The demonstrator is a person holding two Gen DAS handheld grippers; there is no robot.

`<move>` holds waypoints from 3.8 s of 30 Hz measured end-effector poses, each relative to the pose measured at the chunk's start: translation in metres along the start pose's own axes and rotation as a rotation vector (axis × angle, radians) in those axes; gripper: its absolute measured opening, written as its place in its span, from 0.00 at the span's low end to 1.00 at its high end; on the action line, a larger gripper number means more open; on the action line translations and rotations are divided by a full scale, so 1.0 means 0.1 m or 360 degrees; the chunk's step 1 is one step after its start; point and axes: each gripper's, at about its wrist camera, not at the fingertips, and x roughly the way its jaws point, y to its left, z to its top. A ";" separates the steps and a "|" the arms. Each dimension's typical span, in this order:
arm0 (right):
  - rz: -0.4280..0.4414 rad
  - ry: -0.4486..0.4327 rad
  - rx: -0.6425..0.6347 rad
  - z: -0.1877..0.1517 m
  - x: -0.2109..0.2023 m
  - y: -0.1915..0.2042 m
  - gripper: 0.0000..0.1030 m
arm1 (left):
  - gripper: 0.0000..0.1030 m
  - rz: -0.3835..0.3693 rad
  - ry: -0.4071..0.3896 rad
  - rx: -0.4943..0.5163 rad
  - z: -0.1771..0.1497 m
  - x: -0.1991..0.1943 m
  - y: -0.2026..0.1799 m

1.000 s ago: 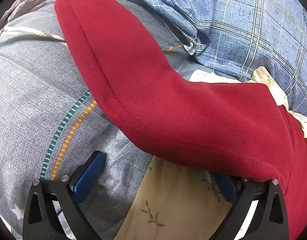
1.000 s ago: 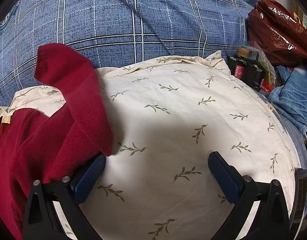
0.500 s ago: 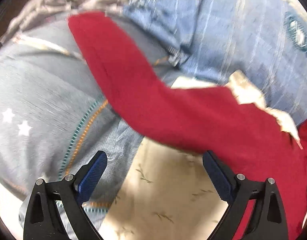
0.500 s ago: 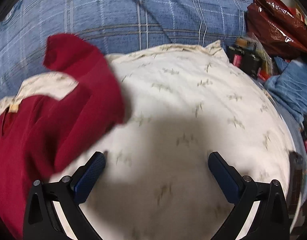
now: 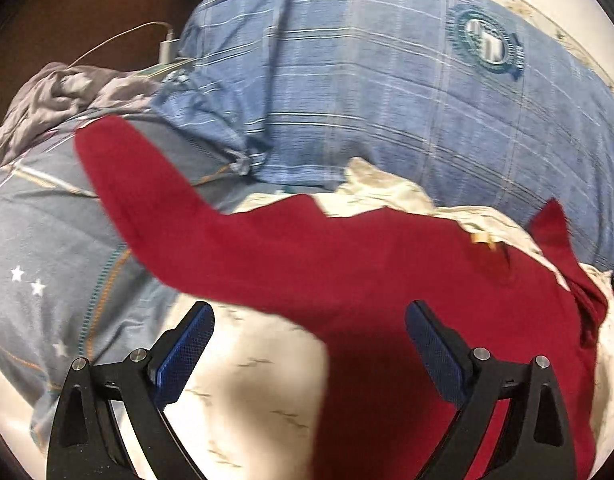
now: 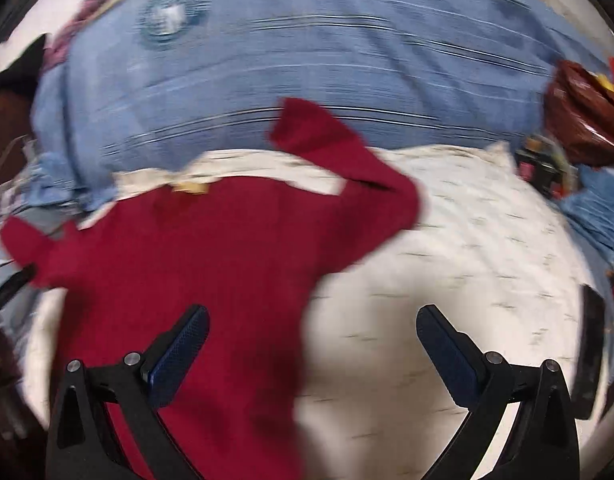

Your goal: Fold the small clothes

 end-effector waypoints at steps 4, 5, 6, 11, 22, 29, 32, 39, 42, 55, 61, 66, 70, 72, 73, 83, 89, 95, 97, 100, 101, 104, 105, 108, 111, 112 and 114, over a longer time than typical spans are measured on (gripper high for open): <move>0.0162 -0.0052 0.0023 0.01 0.03 0.34 1.00 | 0.93 -0.0022 0.0018 0.0061 0.04 0.05 -0.19; 0.0184 -0.0066 0.0041 0.01 0.06 0.40 1.00 | 0.93 -0.0050 0.0019 0.0060 0.02 0.05 -0.24; 0.0207 -0.0081 0.0061 0.00 0.09 0.45 1.00 | 0.93 -0.0074 0.0022 0.0051 0.03 0.09 -0.28; 0.0189 -0.0084 0.0042 0.05 0.26 0.71 1.00 | 0.93 -0.0109 0.0049 0.0148 -0.03 0.25 -0.42; 0.0076 -0.0168 0.0070 0.00 0.55 0.88 1.00 | 0.91 -0.0046 0.0086 0.0197 -0.02 0.49 -0.38; 0.0007 -0.0161 0.0018 -0.02 0.59 0.90 1.00 | 0.91 -0.0074 0.0064 0.0224 0.00 0.49 -0.43; -0.0004 -0.0151 0.0009 -0.02 0.60 0.90 1.00 | 0.91 -0.0072 0.0063 0.0215 -0.03 0.49 -0.41; -0.0008 -0.0126 0.0015 -0.04 0.62 0.90 1.00 | 0.91 -0.0077 0.0035 0.0223 -0.11 0.45 -0.39; -0.0022 -0.0120 0.0021 -0.03 0.63 0.90 1.00 | 0.91 -0.0079 0.0027 0.0241 -0.13 0.44 -0.39; -0.0040 -0.0062 0.0015 -0.06 0.74 0.90 1.00 | 0.91 -0.0065 0.0043 0.0272 -0.16 0.47 -0.45; -0.0036 -0.0052 -0.0001 -0.08 0.76 0.93 1.00 | 0.91 -0.0052 0.0049 0.0287 -0.16 0.49 -0.48; -0.0047 -0.0031 -0.0055 -0.10 0.79 1.01 1.00 | 0.91 -0.0046 0.0047 0.0284 -0.16 0.50 -0.46; -0.0042 -0.0025 -0.0064 -0.11 0.80 1.02 1.00 | 0.91 -0.0040 0.0052 0.0291 -0.17 0.52 -0.47; -0.0038 -0.0021 -0.0058 -0.11 0.81 1.02 1.00 | 0.91 -0.0040 0.0053 0.0293 -0.17 0.52 -0.47; -0.0040 -0.0020 -0.0054 -0.11 0.82 1.01 1.00 | 0.91 -0.0039 0.0053 0.0292 -0.17 0.53 -0.47; -0.0030 0.0001 -0.0026 -0.09 0.86 0.97 1.00 | 0.91 -0.0028 0.0060 0.0290 -0.18 0.55 -0.49; -0.0032 0.0021 -0.0038 -0.09 0.88 0.98 1.00 | 0.91 -0.0040 0.0049 0.0284 -0.17 0.55 -0.48; -0.0037 0.0012 -0.0048 -0.08 0.86 0.99 1.00 | 0.91 -0.0044 0.0049 0.0272 -0.18 0.55 -0.45; -0.0040 0.0012 -0.0049 -0.08 0.86 0.99 1.00 | 0.91 -0.0044 0.0049 0.0275 -0.18 0.55 -0.46; -0.0042 0.0015 -0.0050 -0.07 0.87 1.00 1.00 | 0.91 -0.0043 0.0049 0.0276 -0.18 0.55 -0.47; -0.0040 0.0017 -0.0051 -0.07 0.88 1.00 1.00 | 0.91 -0.0042 0.0050 0.0276 -0.18 0.56 -0.48; -0.0045 0.0017 -0.0058 -0.06 0.89 1.01 1.00 | 0.91 -0.0040 0.0054 0.0281 -0.18 0.56 -0.48; -0.0049 0.0018 -0.0063 -0.06 0.89 1.01 1.00 | 0.91 -0.0040 0.0055 0.0281 -0.18 0.56 -0.48; -0.0076 0.0015 -0.0073 -0.06 0.91 1.02 1.00 | 0.91 -0.0040 0.0057 0.0283 -0.18 0.57 -0.48; -0.0070 0.0018 -0.0075 -0.05 0.92 1.01 1.00 | 0.91 -0.0037 0.0063 0.0284 -0.18 0.59 -0.49; -0.0068 0.0018 -0.0073 -0.05 0.92 1.02 1.00 | 0.91 -0.0036 0.0065 0.0284 -0.18 0.59 -0.49; -0.0061 0.0019 -0.0073 -0.05 0.93 1.02 1.00 | 0.91 -0.0033 0.0068 0.0286 -0.18 0.61 -0.50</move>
